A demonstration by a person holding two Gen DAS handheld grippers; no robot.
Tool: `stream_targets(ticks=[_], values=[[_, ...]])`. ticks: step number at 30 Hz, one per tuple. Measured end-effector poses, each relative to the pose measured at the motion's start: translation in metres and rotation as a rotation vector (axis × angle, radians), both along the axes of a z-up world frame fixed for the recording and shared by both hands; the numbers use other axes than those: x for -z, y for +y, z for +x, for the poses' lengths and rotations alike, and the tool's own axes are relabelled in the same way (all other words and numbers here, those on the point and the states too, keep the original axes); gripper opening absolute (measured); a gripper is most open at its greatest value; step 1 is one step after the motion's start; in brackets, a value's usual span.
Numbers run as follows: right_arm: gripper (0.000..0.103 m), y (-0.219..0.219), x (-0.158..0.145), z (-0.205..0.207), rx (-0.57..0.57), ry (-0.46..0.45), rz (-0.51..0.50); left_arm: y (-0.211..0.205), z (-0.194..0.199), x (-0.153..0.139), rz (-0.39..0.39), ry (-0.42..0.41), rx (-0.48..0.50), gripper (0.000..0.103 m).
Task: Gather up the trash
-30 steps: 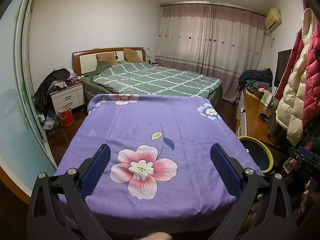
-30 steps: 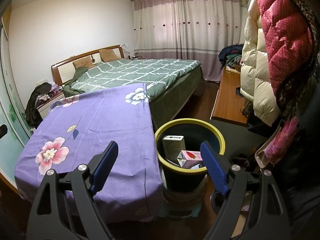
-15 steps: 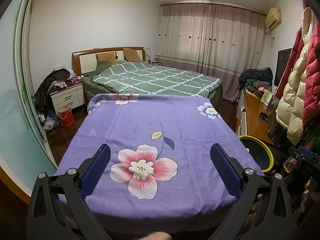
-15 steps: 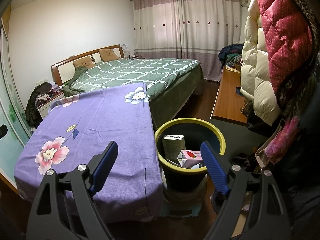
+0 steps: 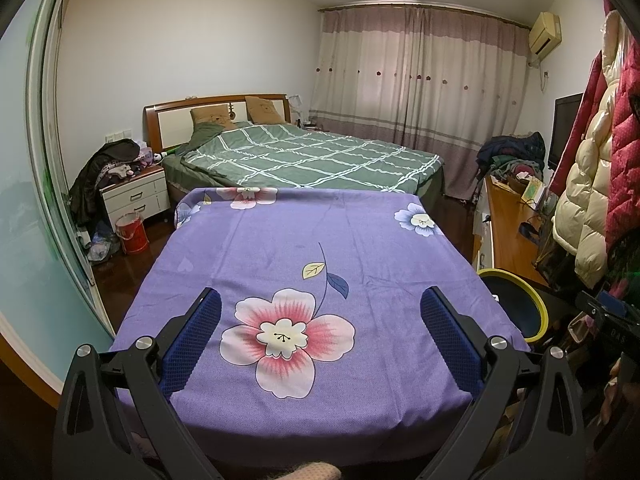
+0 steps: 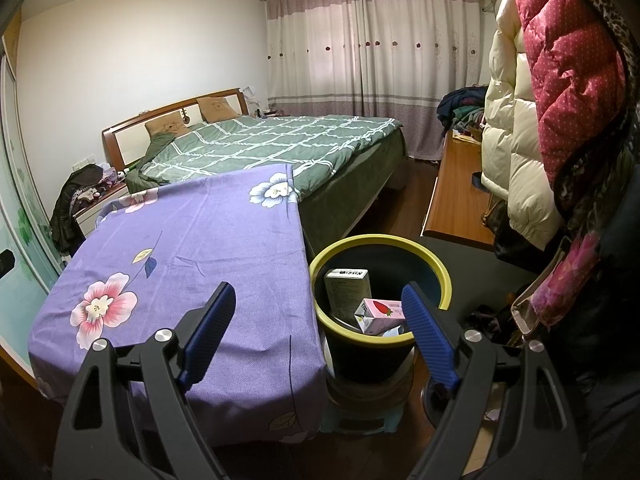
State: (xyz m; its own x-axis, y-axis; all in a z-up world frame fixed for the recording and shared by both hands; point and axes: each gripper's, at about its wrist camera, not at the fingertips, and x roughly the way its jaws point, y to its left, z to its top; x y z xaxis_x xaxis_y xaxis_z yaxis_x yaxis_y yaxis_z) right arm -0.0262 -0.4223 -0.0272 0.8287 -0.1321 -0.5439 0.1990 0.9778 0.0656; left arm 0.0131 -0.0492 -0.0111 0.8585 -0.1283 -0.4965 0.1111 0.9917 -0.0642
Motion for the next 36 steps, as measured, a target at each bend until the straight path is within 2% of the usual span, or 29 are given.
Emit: stream_targets(ticks=[18, 32, 36], values=[[0.081, 0.001, 0.001, 0.001, 0.002, 0.002, 0.000, 0.000, 0.000, -0.001, 0.001, 0.001, 0.001, 0.098], [0.081, 0.001, 0.001, 0.002, 0.002, 0.006, 0.002, 0.002, 0.005, 0.011, 0.004, 0.018, 0.002, 0.098], [0.082, 0.005, 0.006, 0.013, -0.023, 0.015, -0.004, 0.003, 0.019, 0.014, -0.002, 0.038, 0.016, 0.098]])
